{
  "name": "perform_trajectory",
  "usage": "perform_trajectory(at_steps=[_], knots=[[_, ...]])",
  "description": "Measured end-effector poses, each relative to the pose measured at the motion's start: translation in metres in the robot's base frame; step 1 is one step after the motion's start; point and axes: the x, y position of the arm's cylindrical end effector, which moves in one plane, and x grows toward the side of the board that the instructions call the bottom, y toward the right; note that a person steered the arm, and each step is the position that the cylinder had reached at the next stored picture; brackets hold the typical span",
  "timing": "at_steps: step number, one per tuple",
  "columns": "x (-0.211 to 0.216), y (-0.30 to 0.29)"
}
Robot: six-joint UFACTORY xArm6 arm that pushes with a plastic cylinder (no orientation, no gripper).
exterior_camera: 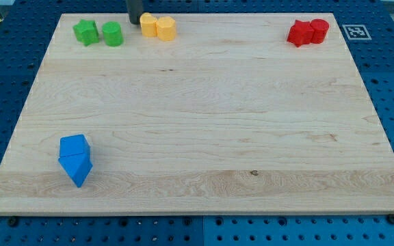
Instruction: Point your arm to the green star
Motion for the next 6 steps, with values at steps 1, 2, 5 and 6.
perform_trajectory(at_steps=[1, 2, 5, 6], knots=[[0.009, 0.003], [0.018, 0.007], [-0.018, -0.129], [0.004, -0.171]])
